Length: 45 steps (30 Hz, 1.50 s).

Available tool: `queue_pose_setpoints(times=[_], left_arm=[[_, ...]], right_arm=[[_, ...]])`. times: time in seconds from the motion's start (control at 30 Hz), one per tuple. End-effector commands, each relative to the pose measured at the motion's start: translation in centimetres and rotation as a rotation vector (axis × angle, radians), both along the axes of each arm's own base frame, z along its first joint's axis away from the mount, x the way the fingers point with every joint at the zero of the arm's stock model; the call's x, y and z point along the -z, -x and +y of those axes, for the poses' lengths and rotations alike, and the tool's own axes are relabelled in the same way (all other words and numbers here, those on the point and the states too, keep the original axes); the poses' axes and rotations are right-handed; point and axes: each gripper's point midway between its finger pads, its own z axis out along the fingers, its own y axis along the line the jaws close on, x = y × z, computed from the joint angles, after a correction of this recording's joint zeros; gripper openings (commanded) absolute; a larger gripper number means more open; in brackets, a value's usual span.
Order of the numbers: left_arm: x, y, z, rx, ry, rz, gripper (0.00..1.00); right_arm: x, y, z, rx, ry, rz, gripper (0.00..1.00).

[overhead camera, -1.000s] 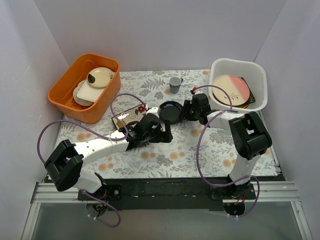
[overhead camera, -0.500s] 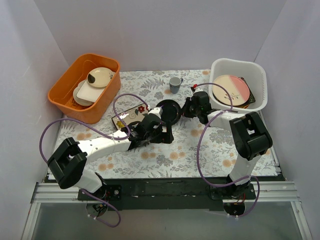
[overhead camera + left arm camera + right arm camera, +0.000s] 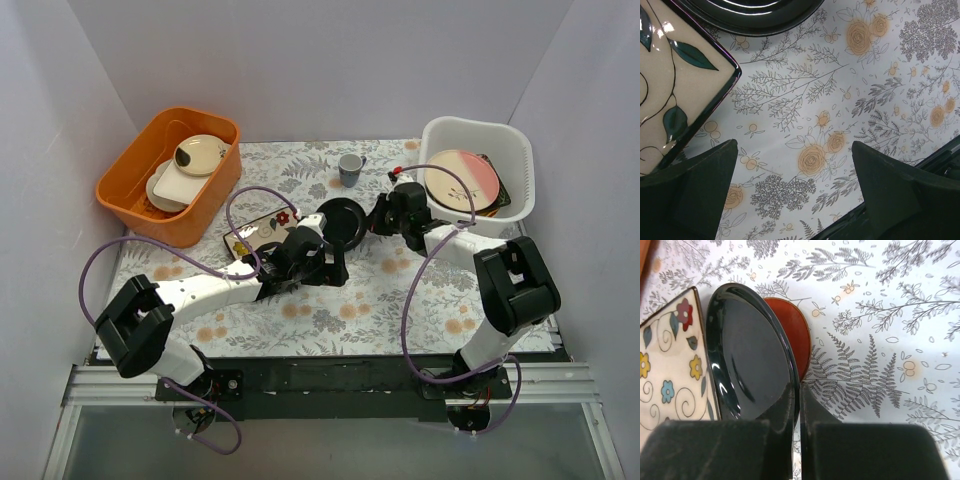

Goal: Place the plates into the plastic bin on the countertop
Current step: Pick up the plate at the center of the board, then place the plate in the plastic bin.

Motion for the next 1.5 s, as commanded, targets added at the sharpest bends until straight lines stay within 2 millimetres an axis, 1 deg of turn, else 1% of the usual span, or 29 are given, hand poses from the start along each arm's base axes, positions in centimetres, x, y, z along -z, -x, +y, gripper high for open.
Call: queue_pose_setpoints(times=[0.0,0.13,0.27,0.3,0.33,0.4,0.53,0.67,0.8,0.9,1.03,1.1,1.13,1.2,1.23,1.3,1.33,1.4,1.43,1.47], left_arm=[[-1.4,-0.4,-0.7,0.013,0.034,-0.038,0.98],[-1.5,-0.3,-0.4,-0.002,0.043,-0.038,0.98],[-1.7,-0.1,0.2,-0.027,0.049,-0.040,0.98],[-1.7,-0.1,0.4,-0.038,0.050,-0.040,0.98],[-2.2,0.0,0.6,-0.051,0.068,-0.043,0.98],[-2.2,0.2,0.9,-0.058,0.072,-0.041,0.98],[-3.0,0.3,1.7,-0.085,0.081,-0.058,0.98],[-3.2,0.4,2.3,-0.107,0.082,-0.059,0.98],[-2.7,0.6,2.5,-0.114,0.073,-0.047,0.98],[-2.5,0.5,2.2,-0.116,0.077,-0.042,0.98],[-2.2,0.4,1.7,-0.101,0.077,-0.034,0.98],[-2.2,0.3,1.4,-0.092,0.082,-0.036,0.98],[-2.1,0.2,1.2,-0.086,0.083,-0.034,0.98],[-2.1,0.2,0.8,-0.074,0.099,-0.038,0.98],[-1.9,0.3,0.5,-0.057,0.103,-0.036,0.98],[-2.3,0.1,-0.2,-0.039,0.132,-0.049,0.98],[-2.3,0.2,-0.5,-0.027,0.139,-0.049,0.98],[-2.5,0.1,-1.5,0.014,0.158,-0.053,0.98],[-2.5,0.1,-1.8,0.026,0.161,-0.054,0.98],[-2.1,0.1,-2.2,0.046,0.156,-0.048,0.98]], right_arm=[[-3.5,-0.3,-0.8,0.014,-0.001,-0.085,0.01],[-4.9,-0.1,-1.5,0.030,0.016,-0.113,0.01],[-5.2,0.3,-2.2,0.033,0.030,-0.117,0.01],[-5.0,0.4,-2.5,0.036,0.035,-0.111,0.01],[-5.1,0.5,-2.5,0.034,0.029,-0.114,0.01],[-5.2,0.6,-2.7,0.033,0.023,-0.119,0.01],[-5.2,0.4,-2.4,0.022,0.011,-0.117,0.01],[-4.8,0.4,-1.9,0.003,-0.002,-0.106,0.01],[-5.0,0.5,-1.8,-0.008,-0.011,-0.111,0.01],[-5.3,0.8,-1.8,-0.012,-0.012,-0.118,0.01],[-6.3,1.3,-2.0,-0.011,-0.022,-0.142,0.01],[-6.6,1.6,-2.2,-0.008,-0.019,-0.145,0.01],[-7.0,1.6,-2.4,-0.004,-0.018,-0.158,0.01],[-7.1,2.0,-2.7,0.004,-0.009,-0.157,0.01],[-7.5,2.2,-3.1,0.015,-0.002,-0.170,0.01],[-7.7,2.5,-3.5,0.025,0.011,-0.171,0.01],[-8.2,2.7,-4.1,0.044,0.019,-0.186,0.01],[-8.3,3.1,-4.6,0.056,0.037,-0.184,0.01],[-9.0,3.2,-5.0,0.072,0.041,-0.202,0.01],[-8.9,3.4,-5.2,0.075,0.048,-0.200,0.01]])
